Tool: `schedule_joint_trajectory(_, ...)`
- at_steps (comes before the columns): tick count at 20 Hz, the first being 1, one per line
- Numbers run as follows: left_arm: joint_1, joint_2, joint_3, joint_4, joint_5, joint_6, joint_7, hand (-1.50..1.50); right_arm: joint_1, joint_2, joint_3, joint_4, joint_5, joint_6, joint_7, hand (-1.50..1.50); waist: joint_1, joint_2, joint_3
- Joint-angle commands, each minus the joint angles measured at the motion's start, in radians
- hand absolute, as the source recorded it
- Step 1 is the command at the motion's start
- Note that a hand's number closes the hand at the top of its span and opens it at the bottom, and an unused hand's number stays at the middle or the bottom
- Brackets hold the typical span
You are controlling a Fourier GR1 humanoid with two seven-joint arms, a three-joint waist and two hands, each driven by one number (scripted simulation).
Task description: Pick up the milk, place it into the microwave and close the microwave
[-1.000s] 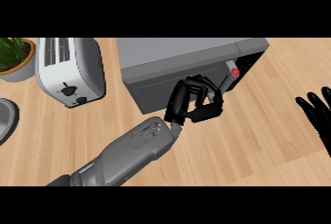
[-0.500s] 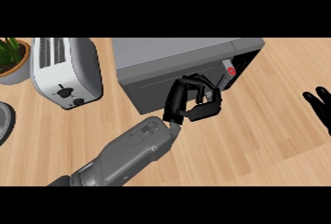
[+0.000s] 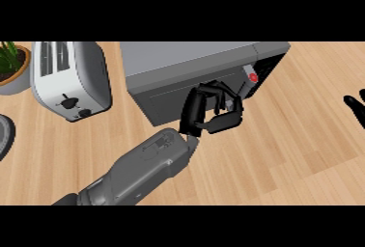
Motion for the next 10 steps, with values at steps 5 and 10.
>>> schedule_joint_trajectory(5,-0.084,0.001,0.058,0.094,0.056,-0.024,-0.027,1.50,-0.012,-0.021,-0.003,-0.005,-0.048,0.000,0.030,-1.50,-0.020,0.015,0.000)
schedule_joint_trajectory(10,-0.069,0.001,0.059,0.112,0.075,-0.026,-0.071,1.50,-0.027,-0.036,-0.030,-0.006,-0.080,-0.020,0.044,-1.50,-0.012,0.013,-0.001)
